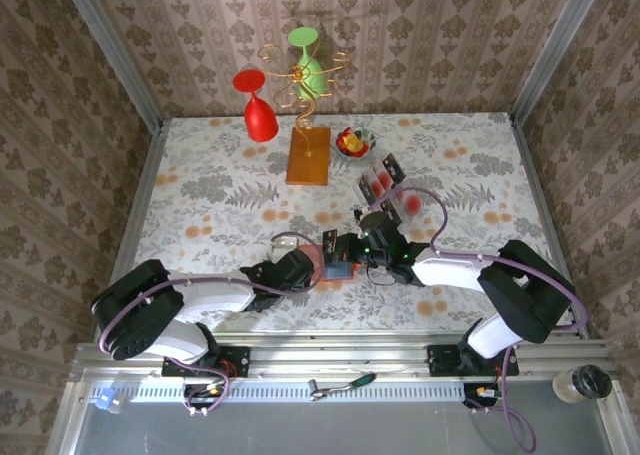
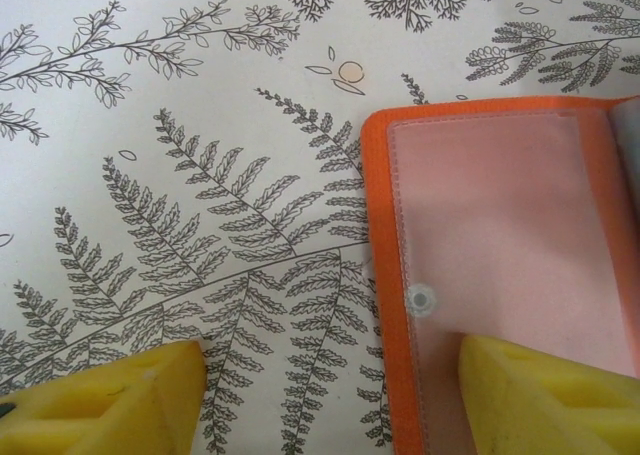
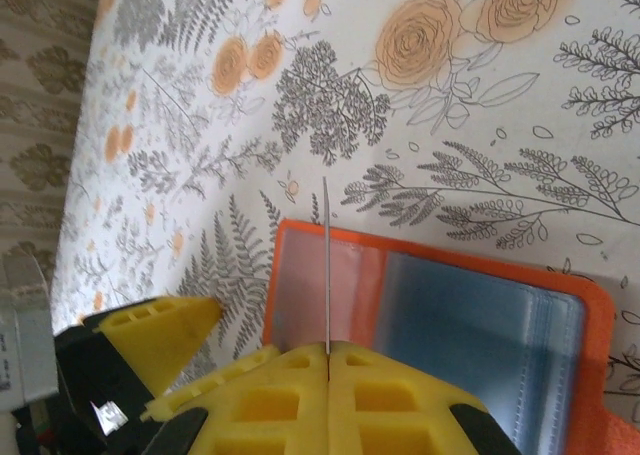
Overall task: Put the credit cards into the card holder
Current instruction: Insert the credit card into the card slot.
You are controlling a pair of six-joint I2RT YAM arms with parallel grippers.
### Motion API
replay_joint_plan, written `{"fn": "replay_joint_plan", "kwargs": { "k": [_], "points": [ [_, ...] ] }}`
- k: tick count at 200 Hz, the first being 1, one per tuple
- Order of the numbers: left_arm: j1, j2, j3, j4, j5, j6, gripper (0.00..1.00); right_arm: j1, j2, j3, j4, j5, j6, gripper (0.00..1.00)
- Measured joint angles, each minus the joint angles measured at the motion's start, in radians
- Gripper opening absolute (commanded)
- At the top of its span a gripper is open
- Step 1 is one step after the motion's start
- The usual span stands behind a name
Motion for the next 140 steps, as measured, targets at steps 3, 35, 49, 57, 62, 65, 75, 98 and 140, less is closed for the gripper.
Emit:
{"fn": "replay_joint_plan", "kwargs": {
  "k": [3,35,49,57,62,65,75,98,140],
  "points": [
    [-0.001,0.0,0.0,0.0,0.0,-0.001,0.69,0.001,0.0,-0.004,0.009,0.003,0.006,0.0],
    [-0.003,0.001,0.0,0.0,-0.005,-0.012,0.69,0.008,0.014,-0.016,0.087,0.022,0.032,0.0],
    [-0.005,0.001,0.0,-0.001,-0.008,-0.013,0.69,0.011,0.024,-0.016,0.105,0.026,0.038,0.0],
    [-0.006,0.001,0.0,-0.001,-0.009,-0.015,0.69,0.013,0.03,-0.017,0.114,0.027,0.039,0.0],
    [-0.006,0.001,0.0,-0.001,-0.009,-0.016,0.69,0.013,0.033,-0.017,0.118,0.029,0.039,0.0],
    [-0.006,0.001,0.0,-0.001,-0.009,-0.016,0.69,0.014,0.035,-0.017,0.119,0.029,0.039,0.0],
    [-0.007,0.001,0.0,-0.001,-0.01,-0.019,0.69,0.014,0.04,-0.018,0.122,0.033,0.039,0.0],
    [-0.007,0.001,0.0,-0.002,-0.011,-0.019,0.69,0.014,0.047,-0.027,0.14,0.045,0.039,0.0],
    [-0.007,0.001,0.0,-0.002,-0.012,-0.019,0.69,0.014,0.056,-0.053,0.156,0.052,0.039,0.0]
  ]
}}
